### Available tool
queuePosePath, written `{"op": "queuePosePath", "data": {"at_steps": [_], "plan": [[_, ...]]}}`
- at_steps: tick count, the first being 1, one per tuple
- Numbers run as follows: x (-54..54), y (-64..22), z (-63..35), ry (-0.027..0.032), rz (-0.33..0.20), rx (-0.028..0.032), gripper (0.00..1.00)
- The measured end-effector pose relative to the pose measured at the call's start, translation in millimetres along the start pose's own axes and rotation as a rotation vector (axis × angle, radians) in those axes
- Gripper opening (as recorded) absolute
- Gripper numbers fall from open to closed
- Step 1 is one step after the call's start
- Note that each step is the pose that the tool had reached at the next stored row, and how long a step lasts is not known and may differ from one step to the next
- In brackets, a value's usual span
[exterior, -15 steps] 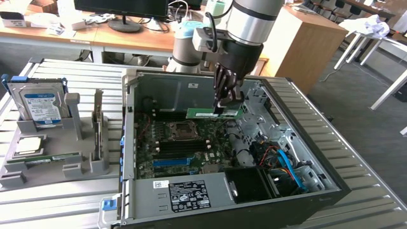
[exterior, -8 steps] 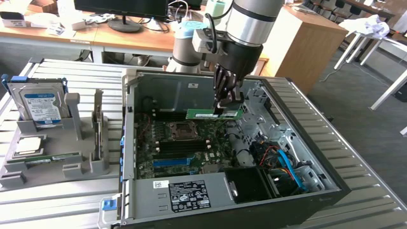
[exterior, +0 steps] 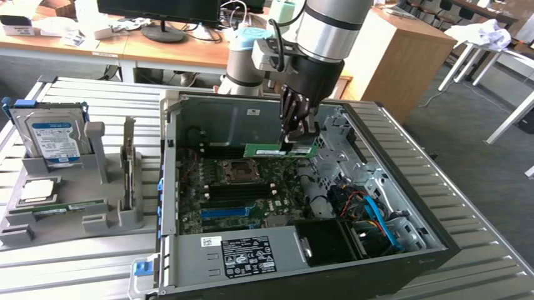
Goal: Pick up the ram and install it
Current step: 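Insert the ram into the slot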
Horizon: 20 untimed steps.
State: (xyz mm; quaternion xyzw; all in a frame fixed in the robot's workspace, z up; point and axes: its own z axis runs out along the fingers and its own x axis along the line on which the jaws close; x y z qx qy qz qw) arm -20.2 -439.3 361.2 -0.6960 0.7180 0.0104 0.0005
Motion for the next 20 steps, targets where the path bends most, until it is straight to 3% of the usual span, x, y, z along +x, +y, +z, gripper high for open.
{"op": "queuePosePath", "data": {"at_steps": [20], "plan": [[0.1, -0.1, 5.6, 0.0028, 0.000, 0.0001, 0.12]]}}
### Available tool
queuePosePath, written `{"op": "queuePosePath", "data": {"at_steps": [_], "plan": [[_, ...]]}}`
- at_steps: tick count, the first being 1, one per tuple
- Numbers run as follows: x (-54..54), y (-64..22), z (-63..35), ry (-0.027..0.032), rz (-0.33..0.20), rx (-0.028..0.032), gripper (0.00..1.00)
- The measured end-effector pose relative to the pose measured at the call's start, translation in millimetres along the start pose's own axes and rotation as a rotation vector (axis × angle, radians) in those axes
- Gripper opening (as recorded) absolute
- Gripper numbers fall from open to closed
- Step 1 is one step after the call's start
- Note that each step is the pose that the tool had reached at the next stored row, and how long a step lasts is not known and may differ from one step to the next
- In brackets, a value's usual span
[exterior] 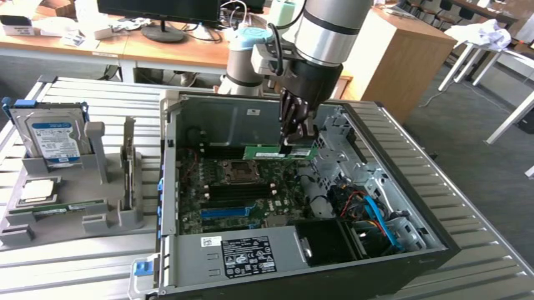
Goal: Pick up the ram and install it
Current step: 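Insert the ram into the slot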
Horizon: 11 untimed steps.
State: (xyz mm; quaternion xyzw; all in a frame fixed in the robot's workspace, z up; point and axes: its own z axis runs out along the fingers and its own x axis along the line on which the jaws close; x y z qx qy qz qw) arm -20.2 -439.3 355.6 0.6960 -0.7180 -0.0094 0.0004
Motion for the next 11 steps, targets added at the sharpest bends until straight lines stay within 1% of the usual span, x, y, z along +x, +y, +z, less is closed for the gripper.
{"op": "queuePosePath", "data": {"at_steps": [11], "plan": [[0.0, 0.0, 3.0, 0.0005, 0.000, 0.0000, 0.12]]}}
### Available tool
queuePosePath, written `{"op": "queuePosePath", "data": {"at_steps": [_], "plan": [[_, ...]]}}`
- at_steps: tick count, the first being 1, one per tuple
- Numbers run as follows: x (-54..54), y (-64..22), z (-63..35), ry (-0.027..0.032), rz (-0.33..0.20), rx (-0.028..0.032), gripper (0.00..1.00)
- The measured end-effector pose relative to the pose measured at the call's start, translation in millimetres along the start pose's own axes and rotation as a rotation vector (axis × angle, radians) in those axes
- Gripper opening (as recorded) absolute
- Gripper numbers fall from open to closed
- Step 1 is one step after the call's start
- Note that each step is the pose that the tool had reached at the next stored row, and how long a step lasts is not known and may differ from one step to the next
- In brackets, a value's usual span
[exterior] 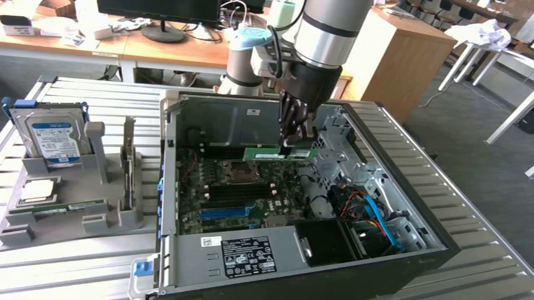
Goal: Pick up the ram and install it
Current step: 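Insert the ram into the slot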
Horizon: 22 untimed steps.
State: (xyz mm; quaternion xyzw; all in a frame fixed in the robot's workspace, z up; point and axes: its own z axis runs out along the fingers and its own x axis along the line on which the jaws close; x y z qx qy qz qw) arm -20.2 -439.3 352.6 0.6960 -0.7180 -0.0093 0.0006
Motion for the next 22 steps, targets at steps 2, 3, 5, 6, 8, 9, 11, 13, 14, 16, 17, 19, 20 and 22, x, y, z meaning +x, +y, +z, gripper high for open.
{"op": "queuePosePath", "data": {"at_steps": [2, 3, 5, 6, 8, 9, 11, 13, 14, 16, 17, 19, 20, 22], "plan": [[0.0, 0.0, 0.6, 0.0001, 0.000, 0.0000, 0.12], [0.0, 0.0, 0.9, 0.0002, 0.000, 0.0000, 0.12], [0.0, 0.0, 1.6, 0.0001, 0.000, 0.0000, 0.12], [0.0, 0.0, 2.0, 0.0002, 0.000, 0.0000, 0.12], [0.0, 0.0, 2.9, 0.0004, 0.000, 0.0000, 0.12], [0.0, 0.0, 3.3, 0.0004, 0.000, 0.0000, 0.12], [0.1, 0.0, 4.1, 0.0006, 0.000, 0.0000, 0.12], [0.1, -0.1, 4.9, 0.0009, 0.000, 0.0000, 0.12], [0.1, -0.1, 5.3, 0.0010, 0.000, 0.0000, 0.12], [0.1, -0.1, 6.2, 0.0012, 0.000, 0.0000, 0.12], [0.1, -0.1, 6.7, 0.0012, 0.000, 0.0000, 0.12], [0.1, -0.1, 7.7, 0.0014, 0.000, 0.0000, 0.12], [0.1, -0.1, 8.2, 0.0015, 0.000, 0.0000, 0.12], [0.1, -0.1, 9.2, 0.0016, 0.000, 0.0000, 0.12]]}}
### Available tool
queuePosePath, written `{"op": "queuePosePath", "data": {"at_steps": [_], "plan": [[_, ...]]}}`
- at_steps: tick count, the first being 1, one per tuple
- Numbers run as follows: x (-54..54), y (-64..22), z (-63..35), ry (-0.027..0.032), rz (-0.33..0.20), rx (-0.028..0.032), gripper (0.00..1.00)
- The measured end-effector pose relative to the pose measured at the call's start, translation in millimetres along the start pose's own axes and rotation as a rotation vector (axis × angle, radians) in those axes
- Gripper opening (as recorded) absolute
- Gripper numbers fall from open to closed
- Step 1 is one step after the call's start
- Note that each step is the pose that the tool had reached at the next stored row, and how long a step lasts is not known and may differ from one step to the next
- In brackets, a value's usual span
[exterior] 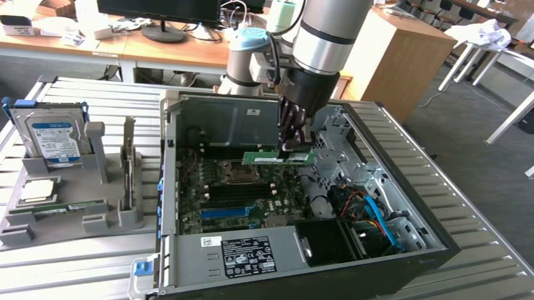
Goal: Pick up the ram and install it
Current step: 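Insert the ram into the slot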
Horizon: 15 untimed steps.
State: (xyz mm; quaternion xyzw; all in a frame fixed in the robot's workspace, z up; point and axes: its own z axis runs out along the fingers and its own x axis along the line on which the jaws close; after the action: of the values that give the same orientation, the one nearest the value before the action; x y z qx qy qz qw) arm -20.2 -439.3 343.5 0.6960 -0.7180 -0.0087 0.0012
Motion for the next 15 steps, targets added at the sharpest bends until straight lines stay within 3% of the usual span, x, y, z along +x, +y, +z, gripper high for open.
{"op": "queuePosePath", "data": {"at_steps": [15], "plan": [[0.1, -0.1, 6.7, 0.0011, 0.000, 0.0000, 0.12]]}}
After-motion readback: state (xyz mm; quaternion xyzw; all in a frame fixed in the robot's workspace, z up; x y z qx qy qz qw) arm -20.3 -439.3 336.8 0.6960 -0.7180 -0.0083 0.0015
